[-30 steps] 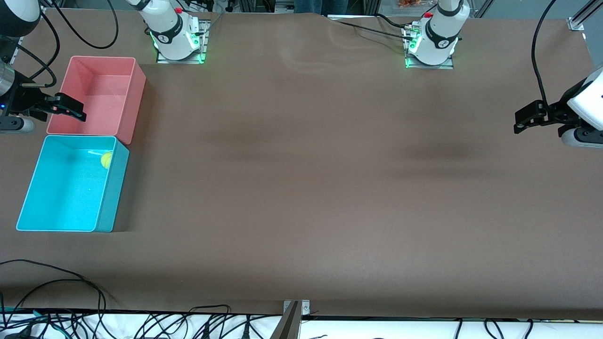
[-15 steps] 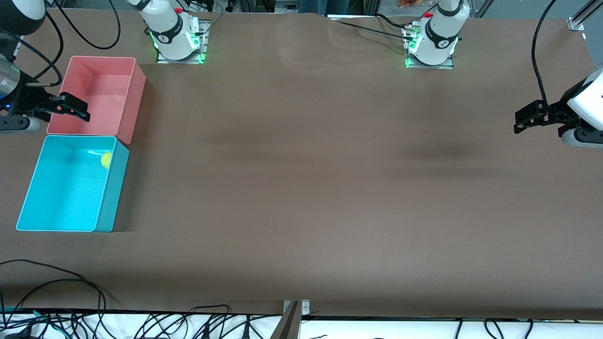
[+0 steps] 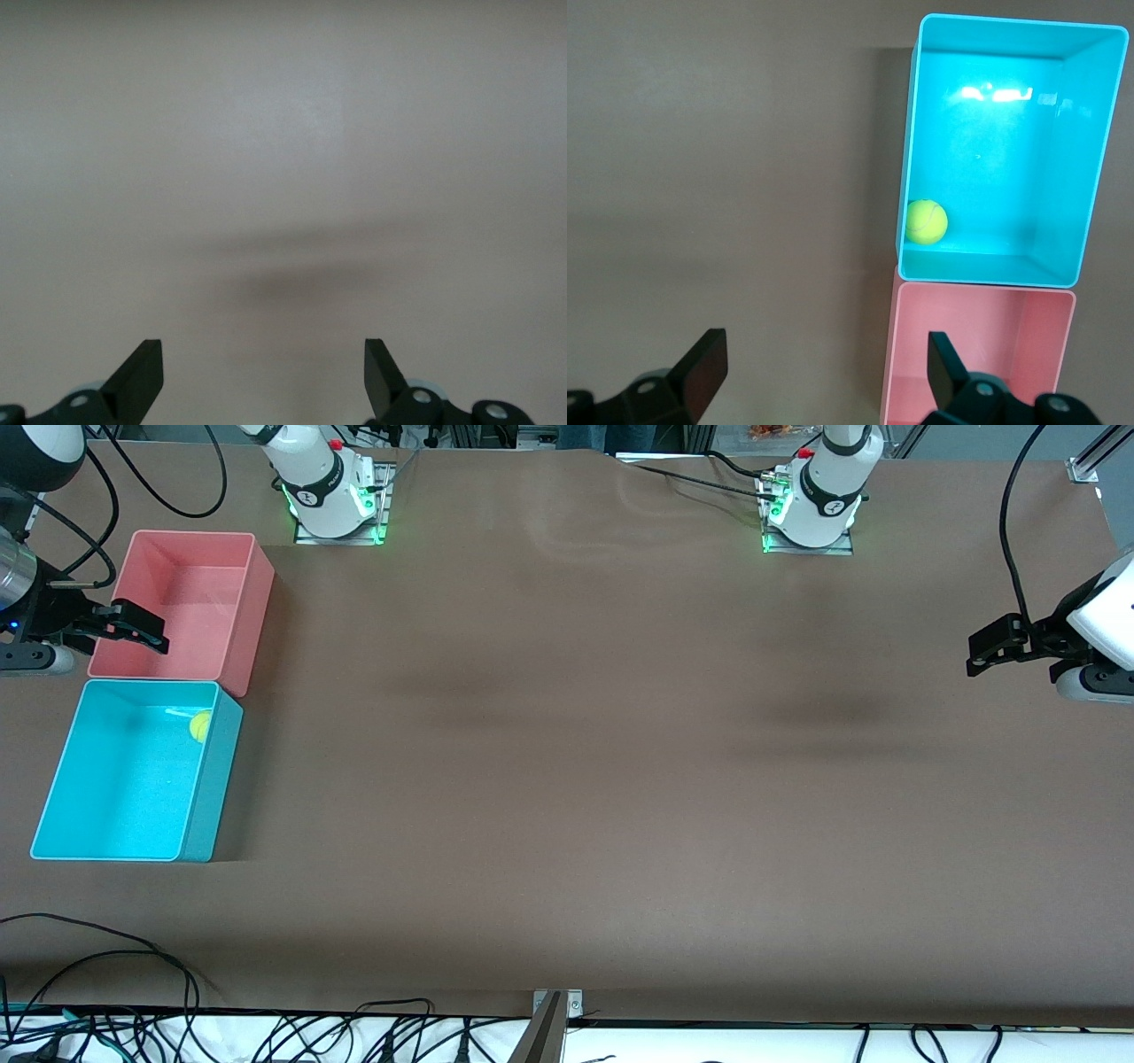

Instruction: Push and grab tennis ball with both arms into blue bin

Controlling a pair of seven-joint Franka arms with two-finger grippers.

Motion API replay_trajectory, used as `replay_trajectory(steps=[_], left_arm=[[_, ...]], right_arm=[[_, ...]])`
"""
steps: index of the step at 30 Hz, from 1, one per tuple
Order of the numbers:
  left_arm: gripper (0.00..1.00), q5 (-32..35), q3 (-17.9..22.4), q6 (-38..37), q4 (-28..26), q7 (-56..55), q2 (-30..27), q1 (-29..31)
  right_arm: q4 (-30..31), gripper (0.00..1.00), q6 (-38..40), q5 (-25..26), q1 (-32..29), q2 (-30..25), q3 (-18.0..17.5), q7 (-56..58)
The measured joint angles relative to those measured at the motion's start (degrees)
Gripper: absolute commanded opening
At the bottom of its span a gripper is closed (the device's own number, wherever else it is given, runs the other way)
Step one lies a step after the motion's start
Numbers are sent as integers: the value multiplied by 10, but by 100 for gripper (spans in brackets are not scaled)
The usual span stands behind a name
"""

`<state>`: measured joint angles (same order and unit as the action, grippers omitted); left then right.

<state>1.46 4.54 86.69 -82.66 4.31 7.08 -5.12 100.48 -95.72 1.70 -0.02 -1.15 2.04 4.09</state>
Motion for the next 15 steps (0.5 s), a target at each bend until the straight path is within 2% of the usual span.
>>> replay_trajectory(steps=[15], left_arm=[[100,0,0,0,0,0,0,0]], right_arm=[[-2,100,-1,0,0,2,-5,0]])
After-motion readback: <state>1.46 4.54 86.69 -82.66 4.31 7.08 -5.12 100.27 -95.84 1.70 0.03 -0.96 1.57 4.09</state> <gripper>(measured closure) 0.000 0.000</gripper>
